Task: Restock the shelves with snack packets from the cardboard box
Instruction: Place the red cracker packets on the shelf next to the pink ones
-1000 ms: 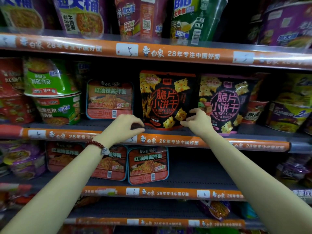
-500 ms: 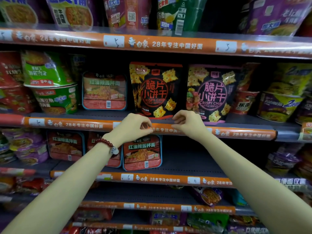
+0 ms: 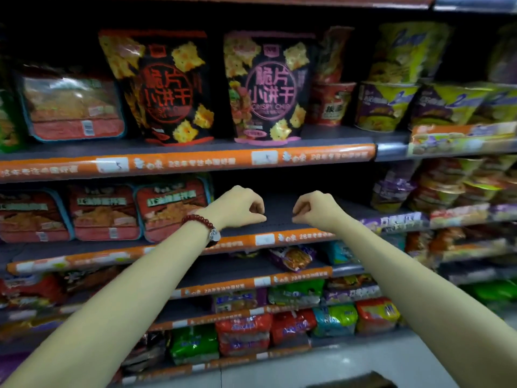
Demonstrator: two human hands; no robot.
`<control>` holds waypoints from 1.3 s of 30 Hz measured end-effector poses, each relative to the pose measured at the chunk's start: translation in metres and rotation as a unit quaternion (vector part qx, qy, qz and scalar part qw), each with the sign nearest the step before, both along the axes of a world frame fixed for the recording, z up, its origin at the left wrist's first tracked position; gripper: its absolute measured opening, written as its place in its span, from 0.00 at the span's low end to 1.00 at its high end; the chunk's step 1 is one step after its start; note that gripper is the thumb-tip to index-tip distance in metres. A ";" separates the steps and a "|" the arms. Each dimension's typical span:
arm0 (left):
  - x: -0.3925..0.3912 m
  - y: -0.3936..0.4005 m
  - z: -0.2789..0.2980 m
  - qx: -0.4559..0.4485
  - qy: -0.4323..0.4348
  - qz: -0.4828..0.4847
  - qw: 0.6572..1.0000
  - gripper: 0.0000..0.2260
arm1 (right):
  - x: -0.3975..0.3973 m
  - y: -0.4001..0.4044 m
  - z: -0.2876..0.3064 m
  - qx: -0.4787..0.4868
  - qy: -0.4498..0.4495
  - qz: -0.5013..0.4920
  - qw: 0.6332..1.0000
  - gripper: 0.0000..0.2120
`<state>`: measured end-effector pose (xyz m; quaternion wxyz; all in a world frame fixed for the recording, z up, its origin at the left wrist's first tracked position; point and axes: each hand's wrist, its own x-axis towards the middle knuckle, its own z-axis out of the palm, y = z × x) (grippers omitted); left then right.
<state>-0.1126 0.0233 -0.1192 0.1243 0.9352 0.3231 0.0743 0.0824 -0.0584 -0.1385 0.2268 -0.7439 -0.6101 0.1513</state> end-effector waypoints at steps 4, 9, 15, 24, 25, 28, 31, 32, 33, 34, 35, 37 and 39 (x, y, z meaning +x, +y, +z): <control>0.062 -0.017 -0.026 -0.026 0.029 -0.057 0.998 0.11 | 0.052 -0.039 -0.031 -0.033 0.014 -0.079 0.996 0.08; 0.153 -0.038 -0.063 -0.045 0.076 -0.159 0.983 0.10 | 0.112 -0.099 -0.071 -0.071 0.058 -0.184 0.979 0.06; 0.267 -0.079 -0.122 -0.070 0.138 -0.310 0.938 0.11 | 0.169 -0.185 -0.134 -0.083 0.131 -0.378 0.913 0.10; 0.360 -0.182 -0.269 -0.126 0.219 -0.444 0.859 0.12 | 0.176 -0.334 -0.287 -0.071 0.242 -0.624 0.740 0.10; 0.361 -0.192 -0.287 -0.132 0.226 -0.449 0.854 0.12 | 0.171 -0.347 -0.305 -0.068 0.248 -0.639 0.725 0.10; 0.364 -0.226 -0.360 -0.155 0.251 -0.474 0.830 0.11 | 0.155 -0.386 -0.371 -0.070 0.256 -0.679 0.684 0.12; 0.361 -0.251 -0.439 -0.173 0.276 -0.489 0.809 0.12 | 0.136 -0.415 -0.439 -0.053 0.265 -0.717 0.643 0.14; 0.359 -0.259 -0.466 -0.177 0.279 -0.495 0.803 0.12 | 0.130 -0.423 -0.465 -0.039 0.268 -0.729 0.629 0.13; 0.357 -0.266 -0.494 -0.180 0.284 -0.500 0.798 0.12 | 0.123 -0.430 -0.493 -0.029 0.274 -0.740 0.613 0.13; 0.355 -0.273 -0.522 -0.190 0.289 -0.504 0.792 0.12 | 0.117 -0.436 -0.519 -0.019 0.279 -0.751 0.598 0.12; 0.354 -0.279 -0.546 -0.203 0.294 -0.502 0.787 0.12 | 0.111 -0.441 -0.543 -0.010 0.285 -0.761 0.583 0.12; 0.355 -0.290 -0.603 -0.223 0.296 -0.499 0.783 0.13 | 0.103 -0.448 -0.598 0.007 0.292 -0.772 0.564 0.12; 0.361 -0.298 -0.662 -0.235 0.294 -0.495 0.783 0.13 | 0.100 -0.451 -0.654 0.022 0.294 -0.779 0.554 0.13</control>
